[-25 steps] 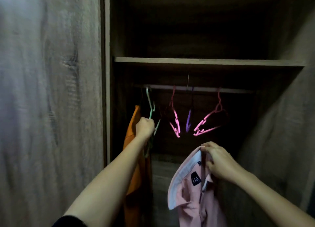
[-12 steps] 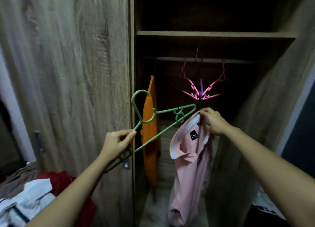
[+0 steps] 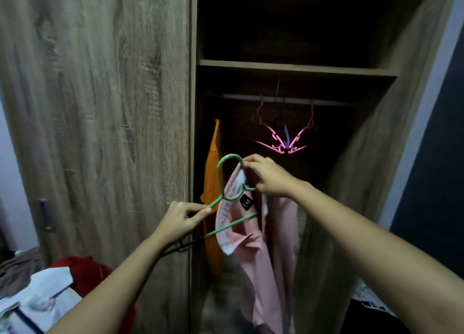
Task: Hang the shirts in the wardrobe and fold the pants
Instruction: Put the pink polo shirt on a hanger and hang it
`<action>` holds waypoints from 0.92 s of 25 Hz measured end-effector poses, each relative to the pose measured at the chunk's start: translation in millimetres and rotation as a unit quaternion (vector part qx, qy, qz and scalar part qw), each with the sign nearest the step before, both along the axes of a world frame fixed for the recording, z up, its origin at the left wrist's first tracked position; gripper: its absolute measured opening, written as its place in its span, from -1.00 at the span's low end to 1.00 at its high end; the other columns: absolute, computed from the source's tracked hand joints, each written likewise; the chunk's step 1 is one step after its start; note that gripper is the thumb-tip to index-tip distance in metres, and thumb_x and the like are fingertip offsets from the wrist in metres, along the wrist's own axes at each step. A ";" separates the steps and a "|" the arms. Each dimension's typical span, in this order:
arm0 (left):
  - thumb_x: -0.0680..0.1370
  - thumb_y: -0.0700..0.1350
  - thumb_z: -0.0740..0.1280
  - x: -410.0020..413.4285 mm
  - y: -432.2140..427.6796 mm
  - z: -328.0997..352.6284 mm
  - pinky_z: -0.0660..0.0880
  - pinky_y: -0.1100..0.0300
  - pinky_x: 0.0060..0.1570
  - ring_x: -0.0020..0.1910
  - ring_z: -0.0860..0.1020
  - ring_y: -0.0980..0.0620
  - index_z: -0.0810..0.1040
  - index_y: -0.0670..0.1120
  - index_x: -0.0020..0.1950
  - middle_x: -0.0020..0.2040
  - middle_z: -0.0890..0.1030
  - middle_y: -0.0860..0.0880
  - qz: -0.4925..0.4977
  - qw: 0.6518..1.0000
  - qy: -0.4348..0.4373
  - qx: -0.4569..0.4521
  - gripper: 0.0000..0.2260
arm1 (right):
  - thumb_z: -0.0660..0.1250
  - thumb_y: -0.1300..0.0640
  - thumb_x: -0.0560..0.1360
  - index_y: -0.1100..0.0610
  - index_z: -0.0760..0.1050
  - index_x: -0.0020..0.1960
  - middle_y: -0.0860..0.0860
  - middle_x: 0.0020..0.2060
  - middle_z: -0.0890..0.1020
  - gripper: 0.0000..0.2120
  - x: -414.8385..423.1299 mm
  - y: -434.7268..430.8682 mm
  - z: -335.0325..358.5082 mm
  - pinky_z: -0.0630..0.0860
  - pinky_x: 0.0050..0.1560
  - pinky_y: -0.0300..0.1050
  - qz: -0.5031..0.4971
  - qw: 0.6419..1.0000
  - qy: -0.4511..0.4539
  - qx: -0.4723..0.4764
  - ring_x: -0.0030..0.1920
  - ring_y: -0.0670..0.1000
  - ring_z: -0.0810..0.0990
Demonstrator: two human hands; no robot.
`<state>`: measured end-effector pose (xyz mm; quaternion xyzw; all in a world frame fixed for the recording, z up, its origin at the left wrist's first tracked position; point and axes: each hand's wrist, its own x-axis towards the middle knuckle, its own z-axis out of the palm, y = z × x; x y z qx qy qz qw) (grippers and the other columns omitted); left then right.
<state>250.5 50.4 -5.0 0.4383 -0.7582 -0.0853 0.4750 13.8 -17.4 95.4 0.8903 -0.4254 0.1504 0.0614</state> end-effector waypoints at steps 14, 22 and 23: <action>0.41 0.05 0.34 -70.0 -6.8 -27.7 0.24 0.04 0.10 0.16 0.34 -0.08 0.49 0.08 0.04 0.20 0.34 -0.06 0.242 0.936 -0.010 -0.255 -0.77 | -0.24 -0.39 0.33 0.09 0.42 -0.04 0.12 -0.20 0.66 -0.31 -30.5 2.7 28.4 0.25 -0.31 -0.11 -0.092 0.958 -0.012 -0.272 -0.11 0.19 0.62; 0.28 -0.24 0.42 -18.2 -61.2 -33.7 0.44 0.26 -0.34 -0.37 0.53 0.04 0.65 -0.14 -0.10 -0.18 0.63 -0.21 0.027 0.938 0.160 0.308 -0.79 | -0.25 -0.48 0.36 0.08 0.42 -0.07 0.16 -0.28 0.65 -0.24 -89.6 4.1 0.5 0.27 -0.37 -0.10 -0.098 0.954 -0.033 -0.282 -0.23 0.23 0.63; 0.32 -0.30 0.42 -8.9 -66.1 -26.2 0.40 0.29 -0.43 -0.44 0.50 0.04 0.63 -0.27 -0.11 -0.24 0.63 -0.25 0.008 0.938 0.146 0.314 -0.83 | -0.23 -0.48 0.36 0.06 0.36 -0.10 0.15 -0.29 0.65 -0.31 -100.0 4.7 -10.5 0.28 -0.38 -0.09 -0.102 0.957 -0.035 -0.269 -0.24 0.23 0.63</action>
